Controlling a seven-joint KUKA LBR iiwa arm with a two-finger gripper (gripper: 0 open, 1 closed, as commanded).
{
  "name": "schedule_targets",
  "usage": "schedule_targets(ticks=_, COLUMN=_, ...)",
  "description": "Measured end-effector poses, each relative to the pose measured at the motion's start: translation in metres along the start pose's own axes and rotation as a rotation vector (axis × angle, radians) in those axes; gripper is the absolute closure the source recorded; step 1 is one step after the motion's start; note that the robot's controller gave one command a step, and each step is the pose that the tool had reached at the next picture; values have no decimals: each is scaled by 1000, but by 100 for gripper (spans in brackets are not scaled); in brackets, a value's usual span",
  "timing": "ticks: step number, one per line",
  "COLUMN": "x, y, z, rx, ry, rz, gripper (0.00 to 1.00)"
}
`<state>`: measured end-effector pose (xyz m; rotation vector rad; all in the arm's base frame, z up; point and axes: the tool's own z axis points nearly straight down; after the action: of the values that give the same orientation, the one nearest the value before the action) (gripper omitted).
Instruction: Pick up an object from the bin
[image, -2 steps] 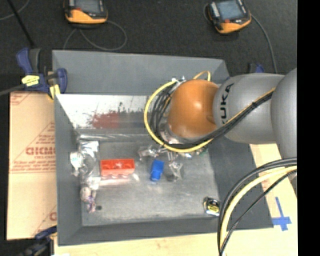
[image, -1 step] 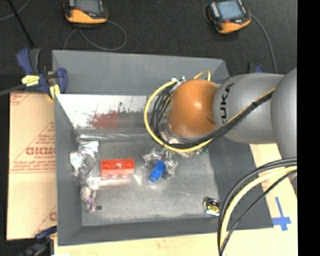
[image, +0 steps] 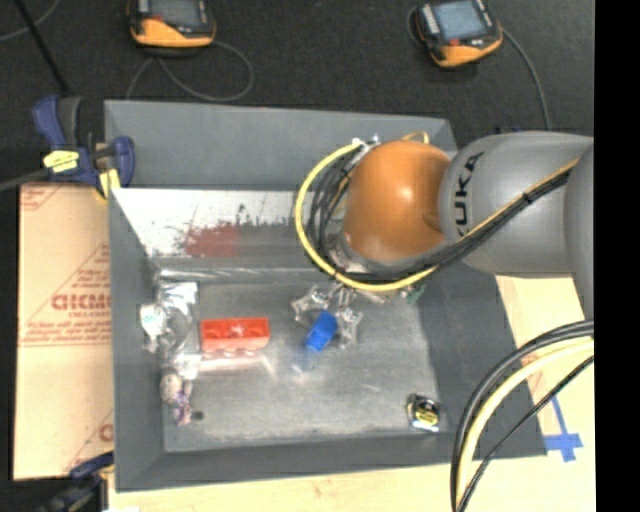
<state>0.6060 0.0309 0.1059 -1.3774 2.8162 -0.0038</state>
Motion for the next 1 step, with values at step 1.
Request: schedule_targets(ticks=1, x=-1, y=-1, z=-8, rx=-1, ry=0, rz=5, gripper=100)
